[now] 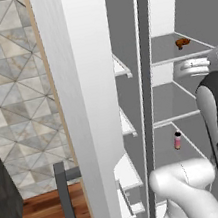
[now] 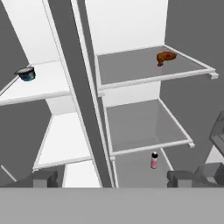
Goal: Pick up the frozen chicken drumstick from the freezer, place it on any shelf in the fridge, and close the fridge and freezer doors when done.
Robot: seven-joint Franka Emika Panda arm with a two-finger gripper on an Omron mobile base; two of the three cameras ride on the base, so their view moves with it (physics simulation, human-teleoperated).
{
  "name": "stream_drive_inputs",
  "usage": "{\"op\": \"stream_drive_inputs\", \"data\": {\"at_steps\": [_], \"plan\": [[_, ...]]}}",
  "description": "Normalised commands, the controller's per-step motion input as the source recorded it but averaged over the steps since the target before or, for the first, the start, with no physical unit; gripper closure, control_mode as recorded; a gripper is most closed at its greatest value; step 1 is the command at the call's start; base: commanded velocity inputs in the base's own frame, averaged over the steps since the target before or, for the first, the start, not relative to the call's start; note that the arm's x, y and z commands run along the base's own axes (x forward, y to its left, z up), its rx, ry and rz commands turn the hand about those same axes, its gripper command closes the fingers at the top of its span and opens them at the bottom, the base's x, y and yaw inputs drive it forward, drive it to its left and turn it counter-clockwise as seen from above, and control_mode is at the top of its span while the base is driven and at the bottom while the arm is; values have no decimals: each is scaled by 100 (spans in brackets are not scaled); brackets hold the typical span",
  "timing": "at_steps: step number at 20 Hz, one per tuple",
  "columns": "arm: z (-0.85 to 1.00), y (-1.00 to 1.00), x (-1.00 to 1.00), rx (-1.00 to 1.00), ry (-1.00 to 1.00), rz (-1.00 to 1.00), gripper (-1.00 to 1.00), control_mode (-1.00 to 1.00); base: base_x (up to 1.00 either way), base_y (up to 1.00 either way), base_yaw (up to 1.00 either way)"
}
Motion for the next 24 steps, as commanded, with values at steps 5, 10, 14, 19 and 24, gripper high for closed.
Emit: {"op": "stream_drive_inputs", "data": {"at_steps": [5,10,14,19,24], "plan": [[0,11,0,-10,4,3,-100,-100,0,0,0],[-8,35,0,-6,13,5,-100,-100,0,0,0],[0,13,0,0,0,0,-100,-100,0,0,0],[-2,10,-4,0,1,1,-100,100,-7,0,1],[0,0,0,0,0,0,-100,100,-43,0,3]]}}
